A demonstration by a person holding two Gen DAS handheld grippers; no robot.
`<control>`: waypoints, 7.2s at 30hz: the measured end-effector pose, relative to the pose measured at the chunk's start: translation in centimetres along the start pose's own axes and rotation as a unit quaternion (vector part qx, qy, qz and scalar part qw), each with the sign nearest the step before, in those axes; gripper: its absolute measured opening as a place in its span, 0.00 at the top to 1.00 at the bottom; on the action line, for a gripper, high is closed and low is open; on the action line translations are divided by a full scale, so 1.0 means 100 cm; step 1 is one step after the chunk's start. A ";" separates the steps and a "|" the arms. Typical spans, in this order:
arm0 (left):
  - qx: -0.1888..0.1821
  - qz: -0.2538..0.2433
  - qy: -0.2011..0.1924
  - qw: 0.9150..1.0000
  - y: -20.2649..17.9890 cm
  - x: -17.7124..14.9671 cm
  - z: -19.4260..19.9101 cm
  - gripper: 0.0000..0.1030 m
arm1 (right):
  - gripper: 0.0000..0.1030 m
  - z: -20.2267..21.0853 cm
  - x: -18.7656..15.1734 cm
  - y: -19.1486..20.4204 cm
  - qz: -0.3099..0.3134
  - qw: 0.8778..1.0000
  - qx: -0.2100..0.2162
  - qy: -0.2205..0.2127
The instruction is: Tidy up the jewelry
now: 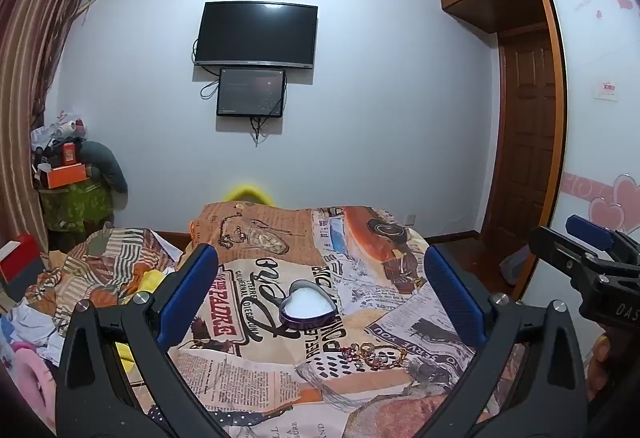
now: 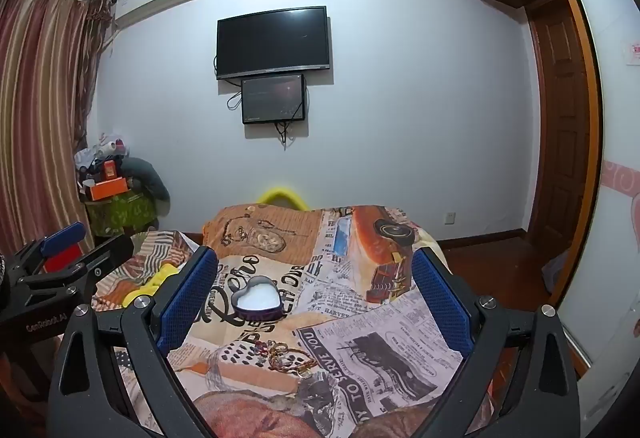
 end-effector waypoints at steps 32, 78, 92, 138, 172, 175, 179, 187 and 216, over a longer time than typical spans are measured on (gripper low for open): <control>-0.003 -0.007 0.011 1.000 0.000 -0.004 -0.002 0.00 | 0.06 0.001 0.001 0.002 -0.003 1.000 0.001 0.004; 0.001 -0.013 0.025 1.000 0.001 -0.013 -0.009 0.00 | 0.06 -0.006 -0.009 -0.002 -0.007 1.000 0.001 0.013; 0.001 -0.004 0.072 0.997 0.007 -0.028 -0.046 0.00 | 0.06 -0.030 -0.018 -0.009 -0.017 0.998 -0.002 0.054; -0.127 -0.045 0.378 0.916 -0.025 -0.151 -0.185 0.72 | 0.57 -0.140 -0.126 -0.027 -0.025 0.938 0.126 0.321; -0.127 -0.012 0.345 0.930 -0.014 -0.137 -0.166 0.91 | 0.83 -0.131 -0.118 -0.003 -0.008 0.935 0.157 0.318; -0.124 -0.010 0.332 0.935 -0.010 -0.127 -0.160 0.91 | 0.83 -0.127 -0.108 -0.002 -0.011 0.940 0.152 0.307; -0.115 -0.005 0.312 0.943 -0.003 -0.114 -0.154 0.91 | 0.83 -0.124 -0.094 0.003 -0.007 0.948 0.141 0.287; -0.096 0.001 0.271 0.958 0.016 -0.086 -0.148 0.91 | 0.83 -0.125 -0.061 0.012 -0.002 0.962 0.127 0.240; -0.054 -0.001 0.241 0.969 0.061 -0.056 -0.226 0.91 | 0.83 -0.217 -0.017 0.050 0.038 0.967 0.152 0.203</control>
Point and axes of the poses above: each gripper's, at about its wrist camera, not at the fingertips, and z roughly against the way its jaws point, y to its left, x to its top, the point moved 2 cm from there along -z, roughly the way its jaws point, and after that the axes turned 3 degrees about z, right-handed, at the moved point
